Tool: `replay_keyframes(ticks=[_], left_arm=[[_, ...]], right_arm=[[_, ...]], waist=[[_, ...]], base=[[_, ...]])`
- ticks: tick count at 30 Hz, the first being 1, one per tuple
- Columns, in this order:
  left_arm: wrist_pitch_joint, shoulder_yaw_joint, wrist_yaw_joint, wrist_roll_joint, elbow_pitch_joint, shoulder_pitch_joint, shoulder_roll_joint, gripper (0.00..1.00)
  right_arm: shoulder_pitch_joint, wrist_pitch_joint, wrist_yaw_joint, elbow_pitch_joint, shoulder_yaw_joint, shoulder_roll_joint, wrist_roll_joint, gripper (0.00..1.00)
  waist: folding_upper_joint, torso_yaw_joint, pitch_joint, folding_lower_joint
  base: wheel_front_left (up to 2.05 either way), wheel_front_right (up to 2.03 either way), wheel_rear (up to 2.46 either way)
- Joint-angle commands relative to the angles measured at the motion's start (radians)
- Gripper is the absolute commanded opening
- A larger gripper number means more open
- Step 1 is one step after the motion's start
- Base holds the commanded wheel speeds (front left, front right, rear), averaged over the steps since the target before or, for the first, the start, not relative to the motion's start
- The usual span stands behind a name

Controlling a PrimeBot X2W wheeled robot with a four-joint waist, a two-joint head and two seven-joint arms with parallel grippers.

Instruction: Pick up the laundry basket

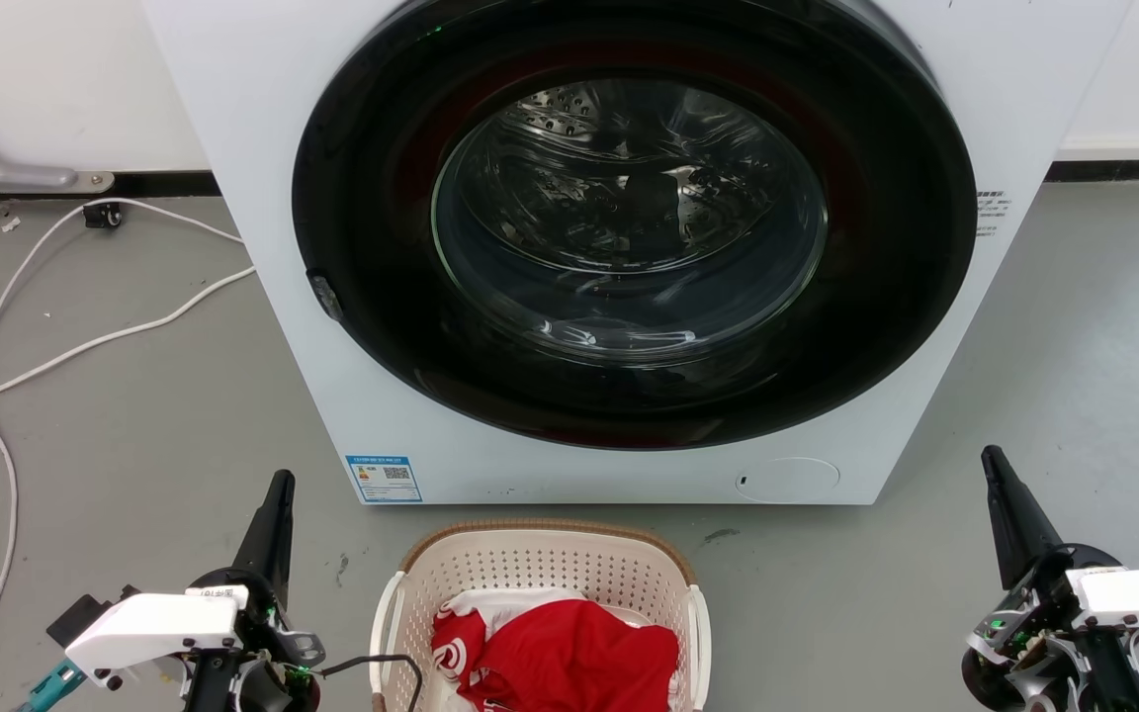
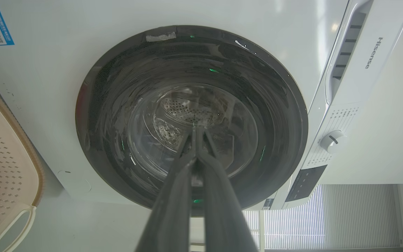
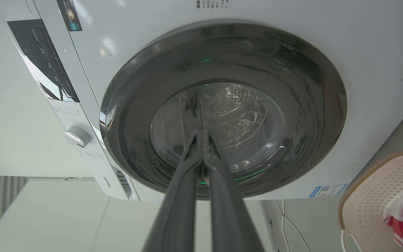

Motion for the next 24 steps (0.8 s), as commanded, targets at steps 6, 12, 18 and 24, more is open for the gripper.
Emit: replay_keyframes(ticks=[6,12,18,24], left_arm=[[0.005,0.003,-0.003,0.003,0.001,-0.009,0.000,0.00],[0.005,0.004,-0.003,0.004,0.001,-0.010,-0.001,0.00],[-0.008,-0.017,0.000,0.002,0.007,-0.001,-0.005,1.00],[-0.041,-0.054,0.000,0.027,0.001,-0.017,-0.005,1.00]], right_arm=[[-0.011,0.004,0.000,0.001,-0.002,0.004,-0.007,0.00],[-0.011,0.004,0.000,0.001,-0.003,0.005,-0.007,0.00],[0.007,-0.013,0.000,0.002,0.004,0.002,-0.005,1.00],[0.011,-0.044,0.000,-0.012,0.019,0.000,-0.022,1.00]], waist=[[0.0000,0.000,0.000,0.0000],[0.0000,0.000,0.000,0.0000],[0.0000,0.000,0.001,0.0000],[0.0000,0.000,0.002,0.0000]], base=[[0.00,0.00,0.00],[0.00,0.00,0.00],[0.00,0.00,0.00],[0.00,0.00,0.00]])
